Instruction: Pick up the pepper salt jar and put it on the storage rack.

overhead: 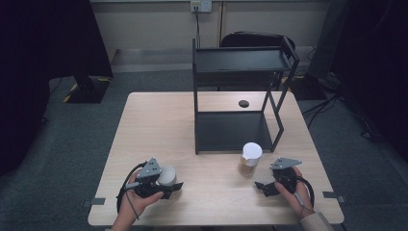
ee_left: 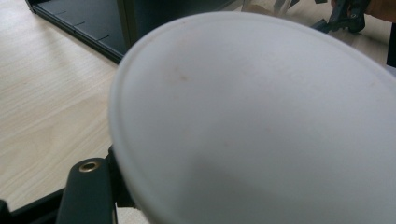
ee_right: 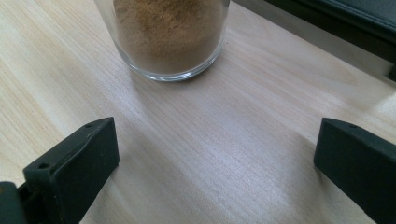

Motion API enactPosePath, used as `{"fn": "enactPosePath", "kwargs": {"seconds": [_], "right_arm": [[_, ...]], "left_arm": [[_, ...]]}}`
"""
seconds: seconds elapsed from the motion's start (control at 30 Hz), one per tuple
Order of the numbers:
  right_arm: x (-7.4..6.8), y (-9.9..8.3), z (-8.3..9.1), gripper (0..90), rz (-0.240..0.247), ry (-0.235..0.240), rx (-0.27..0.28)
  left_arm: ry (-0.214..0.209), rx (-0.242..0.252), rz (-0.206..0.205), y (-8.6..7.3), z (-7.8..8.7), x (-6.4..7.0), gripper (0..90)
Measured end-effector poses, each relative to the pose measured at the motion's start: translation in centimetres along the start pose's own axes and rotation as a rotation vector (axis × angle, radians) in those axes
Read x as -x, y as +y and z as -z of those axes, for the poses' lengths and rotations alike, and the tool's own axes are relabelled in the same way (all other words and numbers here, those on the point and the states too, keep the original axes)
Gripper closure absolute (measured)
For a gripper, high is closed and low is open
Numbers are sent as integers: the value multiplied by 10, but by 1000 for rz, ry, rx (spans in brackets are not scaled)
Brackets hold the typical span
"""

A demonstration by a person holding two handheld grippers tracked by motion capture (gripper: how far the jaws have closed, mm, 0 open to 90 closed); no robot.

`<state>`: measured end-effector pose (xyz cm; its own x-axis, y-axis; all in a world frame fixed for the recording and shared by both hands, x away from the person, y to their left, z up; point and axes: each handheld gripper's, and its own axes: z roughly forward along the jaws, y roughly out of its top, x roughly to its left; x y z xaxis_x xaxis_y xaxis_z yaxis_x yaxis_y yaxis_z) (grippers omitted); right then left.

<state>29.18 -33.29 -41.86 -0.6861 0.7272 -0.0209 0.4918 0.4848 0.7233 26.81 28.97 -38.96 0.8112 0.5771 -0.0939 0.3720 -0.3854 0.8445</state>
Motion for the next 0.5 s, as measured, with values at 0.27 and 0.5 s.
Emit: {"fn": "enactPosePath", "kwargs": {"seconds": [0.27, 0.5], "right_arm": [[0, 0, 0, 0, 0, 0, 0], [0, 0, 0, 0, 0, 0, 0]], "left_arm": [[-4, -12, 0, 6, -1, -1, 332], [-34, -18, 4, 12, -6, -4, 344]]}}
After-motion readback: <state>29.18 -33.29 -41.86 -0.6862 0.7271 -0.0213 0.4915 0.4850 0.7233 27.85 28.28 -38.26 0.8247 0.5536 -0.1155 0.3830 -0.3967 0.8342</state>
